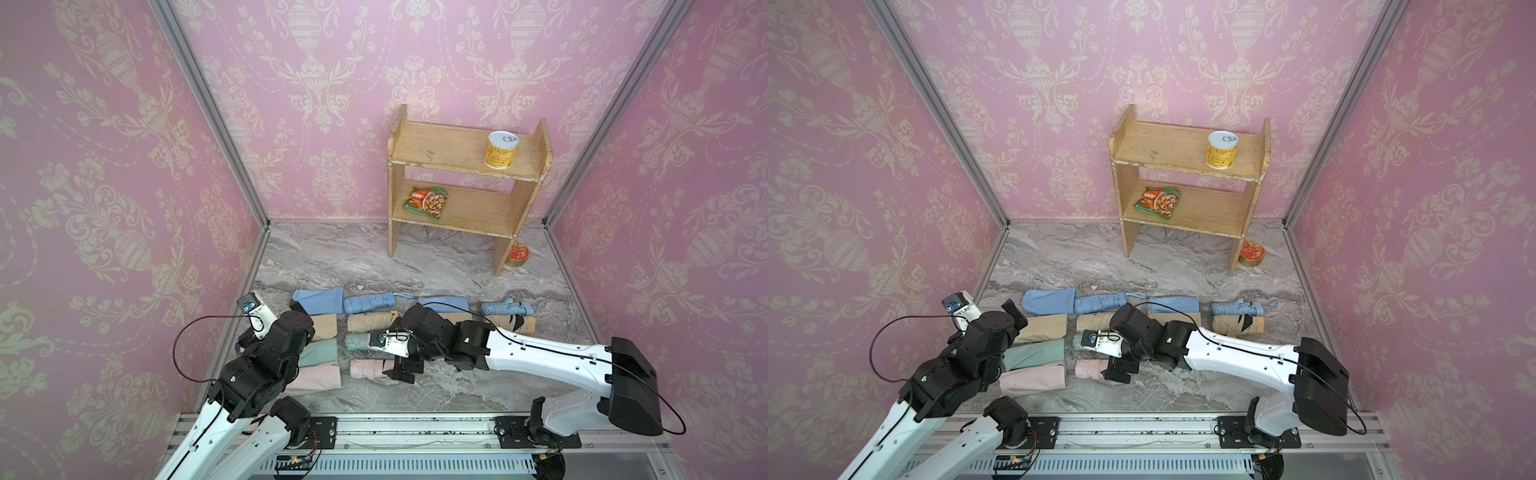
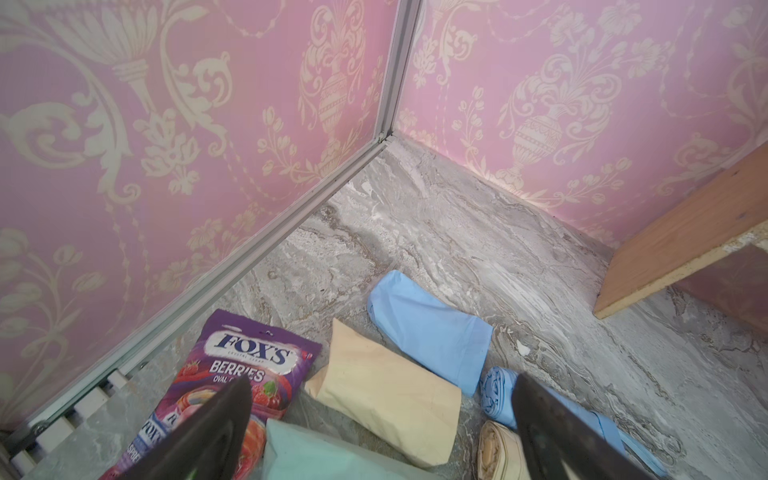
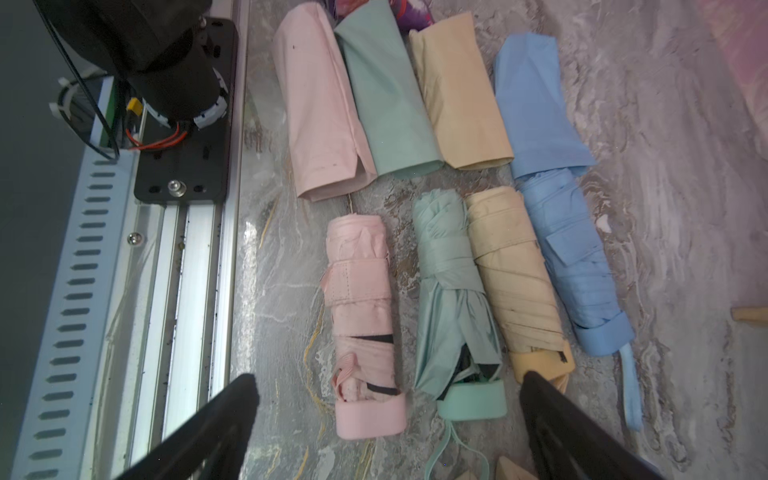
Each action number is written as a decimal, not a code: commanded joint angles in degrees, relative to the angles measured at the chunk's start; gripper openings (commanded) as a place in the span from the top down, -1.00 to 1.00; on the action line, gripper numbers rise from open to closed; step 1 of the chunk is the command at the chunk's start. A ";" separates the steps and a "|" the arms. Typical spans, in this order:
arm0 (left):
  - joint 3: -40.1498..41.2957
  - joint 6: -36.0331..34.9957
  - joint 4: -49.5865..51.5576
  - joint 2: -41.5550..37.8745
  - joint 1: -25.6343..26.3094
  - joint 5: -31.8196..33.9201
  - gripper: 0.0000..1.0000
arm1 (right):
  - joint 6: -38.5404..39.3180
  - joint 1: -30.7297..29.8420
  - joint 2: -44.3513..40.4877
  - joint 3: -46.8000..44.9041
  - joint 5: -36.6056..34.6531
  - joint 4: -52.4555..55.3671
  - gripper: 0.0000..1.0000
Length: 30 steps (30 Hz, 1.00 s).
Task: Take umbrellas out of sleeves
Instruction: Reset both arms
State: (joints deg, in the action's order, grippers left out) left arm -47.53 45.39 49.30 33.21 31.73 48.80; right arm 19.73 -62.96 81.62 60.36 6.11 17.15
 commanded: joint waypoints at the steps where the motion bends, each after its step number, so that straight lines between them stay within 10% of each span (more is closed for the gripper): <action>1: -0.14 -14.74 -12.30 2.20 0.09 2.99 -0.99 | -4.26 2.41 -3.84 -1.82 -0.19 -5.11 -0.99; 15: 19.52 -50.13 -64.75 11.85 -0.48 5.09 -0.99 | -20.38 29.79 -21.18 -17.06 -18.95 -14.99 -0.99; 30: 32.14 -43.92 -83.06 25.17 -16.08 -10.30 -0.99 | -24.79 53.97 -16.95 -32.90 -26.40 -33.26 -0.99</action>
State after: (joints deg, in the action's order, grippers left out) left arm -17.37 -0.32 -26.33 56.62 17.15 42.48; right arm -5.98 -10.07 63.26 29.45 -19.14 -7.18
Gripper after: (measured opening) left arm 0.993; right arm 0.997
